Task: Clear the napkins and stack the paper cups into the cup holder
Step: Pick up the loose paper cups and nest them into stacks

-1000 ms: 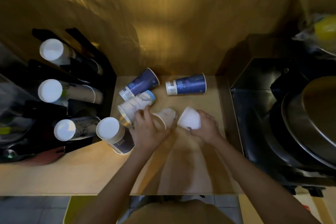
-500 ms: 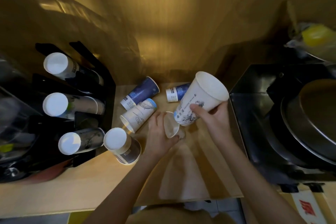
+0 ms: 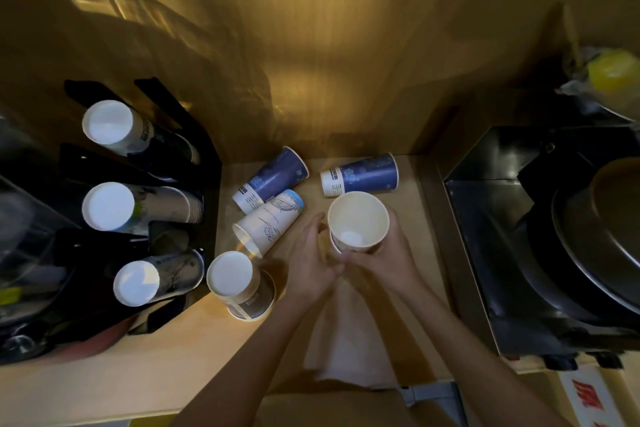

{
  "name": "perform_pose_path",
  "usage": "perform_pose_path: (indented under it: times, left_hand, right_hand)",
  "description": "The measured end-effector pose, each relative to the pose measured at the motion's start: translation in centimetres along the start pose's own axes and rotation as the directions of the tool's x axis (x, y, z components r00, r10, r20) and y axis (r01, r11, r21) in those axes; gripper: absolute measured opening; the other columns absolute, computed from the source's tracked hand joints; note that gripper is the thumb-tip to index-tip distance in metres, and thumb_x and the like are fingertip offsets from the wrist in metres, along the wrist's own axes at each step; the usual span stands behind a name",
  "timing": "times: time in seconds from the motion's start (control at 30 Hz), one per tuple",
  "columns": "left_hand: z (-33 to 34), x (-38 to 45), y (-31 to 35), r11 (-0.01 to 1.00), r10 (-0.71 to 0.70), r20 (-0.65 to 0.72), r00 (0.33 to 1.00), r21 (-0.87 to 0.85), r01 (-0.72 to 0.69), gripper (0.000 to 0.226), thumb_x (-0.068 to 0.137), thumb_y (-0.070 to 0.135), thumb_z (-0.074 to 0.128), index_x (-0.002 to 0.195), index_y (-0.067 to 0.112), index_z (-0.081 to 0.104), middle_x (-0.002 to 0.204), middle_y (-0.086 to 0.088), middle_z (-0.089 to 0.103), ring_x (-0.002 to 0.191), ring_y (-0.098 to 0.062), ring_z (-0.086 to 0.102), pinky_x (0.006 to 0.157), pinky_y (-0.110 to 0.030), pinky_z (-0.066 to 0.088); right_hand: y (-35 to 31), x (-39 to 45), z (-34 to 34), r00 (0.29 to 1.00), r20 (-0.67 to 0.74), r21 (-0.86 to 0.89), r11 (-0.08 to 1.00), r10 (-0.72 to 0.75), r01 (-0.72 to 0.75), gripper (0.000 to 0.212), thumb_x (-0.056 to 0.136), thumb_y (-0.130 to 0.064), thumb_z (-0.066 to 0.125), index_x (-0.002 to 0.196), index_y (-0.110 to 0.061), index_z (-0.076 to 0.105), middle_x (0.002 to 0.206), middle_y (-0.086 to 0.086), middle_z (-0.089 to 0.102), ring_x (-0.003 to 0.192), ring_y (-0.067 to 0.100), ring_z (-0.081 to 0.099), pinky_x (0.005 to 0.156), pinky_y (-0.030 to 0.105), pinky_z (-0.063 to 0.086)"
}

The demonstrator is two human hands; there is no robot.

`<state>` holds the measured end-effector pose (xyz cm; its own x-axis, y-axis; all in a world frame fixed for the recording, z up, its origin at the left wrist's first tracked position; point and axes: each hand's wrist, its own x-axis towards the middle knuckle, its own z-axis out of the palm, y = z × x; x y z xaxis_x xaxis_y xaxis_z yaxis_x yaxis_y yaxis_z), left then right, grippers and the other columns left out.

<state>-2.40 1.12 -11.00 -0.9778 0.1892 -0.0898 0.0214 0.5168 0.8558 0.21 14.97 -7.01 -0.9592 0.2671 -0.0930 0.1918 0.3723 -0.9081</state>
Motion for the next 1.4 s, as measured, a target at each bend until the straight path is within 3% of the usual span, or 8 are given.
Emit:
perform_pose_path:
  times: [0.17, 0.33, 0.57, 0.73, 1.0, 1.13, 1.3, 1.4]
  left_hand:
    - [0.5, 0.7, 0.3, 0.996, 0.063, 0.017, 0.998, -0.067, -0.062, 0.078, 0.054, 0.029, 0.079, 0.124, 0.027, 0.045, 0.124, 0.005, 0.059, 0.113, -0.012, 0.056, 0.096, -0.04, 0.048]
    - [0.8, 0.7, 0.9, 0.983, 0.038, -0.004, 0.999, -0.181, -0.038, 0.059, 0.064, 0.032, 0.073, 0.113, 0.047, 0.045, 0.113, 0.02, 0.058, 0.108, 0.001, 0.056, 0.092, -0.019, 0.045]
    - [0.0, 0.5, 0.2, 0.966, 0.051, 0.011, 0.999, -0.256, -0.046, 0.08, 0.055, 0.028, 0.085, 0.123, 0.031, 0.044, 0.115, 0.019, 0.056, 0.107, 0.009, 0.053, 0.087, -0.011, 0.044]
    - [-0.7, 0.4, 0.0, 0.979, -0.018, -0.028, 0.999, -0.202, 0.013, 0.088, 0.052, 0.05, 0.071, 0.13, 0.028, 0.036, 0.126, 0.016, 0.048, 0.114, 0.005, 0.046, 0.09, -0.002, 0.032]
    - [-1.1, 1.1, -0.7, 0.988, -0.115, -0.085, 0.99, -0.109, 0.106, 0.089, 0.059, 0.036, 0.078, 0.132, 0.007, 0.037, 0.13, -0.011, 0.051, 0.12, -0.018, 0.047, 0.1, -0.029, 0.04]
    - [-1.1, 1.4, -1.3, 0.986, -0.161, -0.048, 0.986, -0.05, 0.159, 0.081, 0.061, 0.035, 0.078, 0.127, 0.006, 0.043, 0.126, -0.012, 0.053, 0.119, -0.022, 0.05, 0.098, -0.035, 0.044]
    - [-0.8, 1.3, -2.0, 0.967, -0.252, -0.017, 0.968, -0.037, 0.251, 0.07, 0.065, 0.039, 0.067, 0.121, 0.001, 0.052, 0.121, -0.018, 0.059, 0.115, -0.027, 0.055, 0.095, -0.04, 0.047]
    - [-0.6, 1.2, -2.0, 0.949, -0.306, 0.067, 0.95, -0.057, 0.31, 0.053, 0.075, 0.012, 0.069, 0.123, -0.002, 0.051, 0.116, -0.011, 0.059, 0.117, -0.032, 0.054, 0.092, -0.026, 0.042]
  right_hand:
    - [1.0, 0.4, 0.2, 0.998, 0.061, -0.006, 1.0, 0.028, -0.027, 0.11, 0.045, -0.029, 0.088, 0.129, -0.041, 0.017, 0.133, -0.005, 0.041, 0.121, 0.014, 0.045, 0.096, 0.022, 0.041]
    - [1.2, 0.4, -0.1, 0.988, 0.148, -0.053, 0.998, 0.034, -0.026, 0.094, 0.053, -0.035, 0.086, 0.124, -0.044, 0.026, 0.119, -0.033, 0.041, 0.109, -0.007, 0.047, 0.087, 0.01, 0.04]
    - [0.3, 2.5, -0.7, 0.975, 0.218, -0.151, 0.989, 0.042, -0.008, 0.05, 0.072, -0.048, 0.066, 0.114, -0.028, 0.047, 0.118, -0.001, 0.054, 0.108, 0.014, 0.053, 0.091, 0.029, 0.047]
    - [-3.1, 7.4, 0.9, 0.956, 0.278, -0.453, 0.865, -0.094, 0.216, 0.021, 0.087, -0.025, 0.057, 0.101, -0.009, 0.06, 0.108, 0.011, 0.059, 0.105, 0.025, 0.052, 0.087, 0.036, 0.043]
    - [-8.0, 11.3, 10.5, 0.635, 0.764, -0.423, 0.659, -0.11, 0.622, 0.038, 0.079, -0.014, 0.062, 0.116, -0.016, 0.055, 0.123, 0.006, 0.058, 0.111, 0.022, 0.053, 0.083, 0.03, 0.041]
    - [-7.6, 11.1, 14.4, 0.464, 0.885, -0.379, 0.543, -0.023, 0.75, 0.063, 0.068, -0.005, 0.069, 0.126, -0.009, 0.044, 0.129, 0.014, 0.051, 0.117, 0.033, 0.049, 0.092, 0.045, 0.046]
    - [-6.2, 10.8, 16.4, 0.368, 0.928, -0.354, 0.456, 0.062, 0.817, 0.078, 0.061, -0.009, 0.077, 0.129, -0.012, 0.04, 0.126, 0.013, 0.052, 0.115, 0.03, 0.051, 0.092, 0.041, 0.048]
    - [-5.5, 10.5, 17.2, 0.372, 0.927, -0.367, 0.331, 0.048, 0.869, 0.069, 0.067, -0.011, 0.075, 0.127, -0.01, 0.041, 0.126, 0.014, 0.054, 0.117, 0.032, 0.05, 0.096, 0.043, 0.044]
